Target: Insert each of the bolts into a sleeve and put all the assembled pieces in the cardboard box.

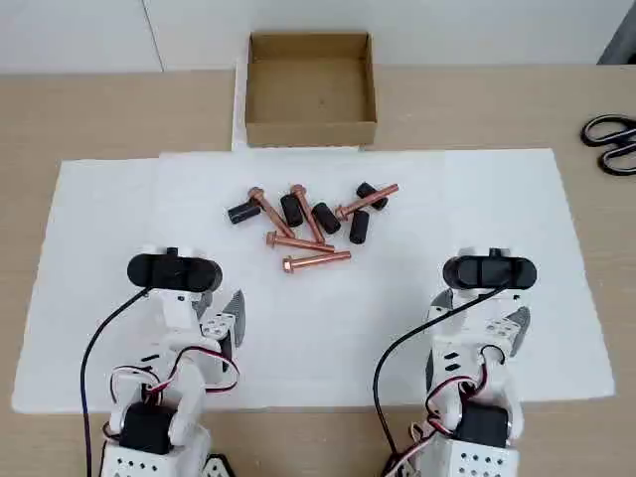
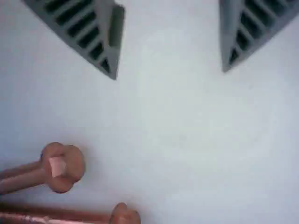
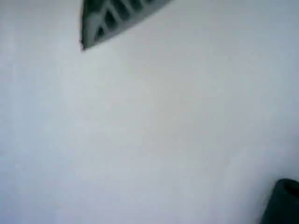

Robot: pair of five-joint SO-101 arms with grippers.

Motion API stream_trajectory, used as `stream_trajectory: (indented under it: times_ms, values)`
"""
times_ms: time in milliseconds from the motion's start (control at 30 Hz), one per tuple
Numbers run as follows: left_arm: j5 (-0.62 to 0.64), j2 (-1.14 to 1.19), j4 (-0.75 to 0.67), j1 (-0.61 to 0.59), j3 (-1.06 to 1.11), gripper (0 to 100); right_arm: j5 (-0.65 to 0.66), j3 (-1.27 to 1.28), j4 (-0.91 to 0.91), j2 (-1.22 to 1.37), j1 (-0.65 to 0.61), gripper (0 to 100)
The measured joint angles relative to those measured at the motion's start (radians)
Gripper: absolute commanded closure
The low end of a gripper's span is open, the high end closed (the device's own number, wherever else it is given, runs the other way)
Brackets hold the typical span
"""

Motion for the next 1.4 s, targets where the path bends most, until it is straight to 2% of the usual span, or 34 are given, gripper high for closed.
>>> stream_trajectory:
  times_ms: [1267, 1400]
  values:
    - [0.0, 0.0, 0.0, 0.0, 0.0, 86, 0.0, 0.0, 0.0, 0.0, 0.0, 60.4]
    - [0.0, 0.0, 0.0, 0.0, 0.0, 86, 0.0, 0.0, 0.0, 0.0, -0.031, 60.4]
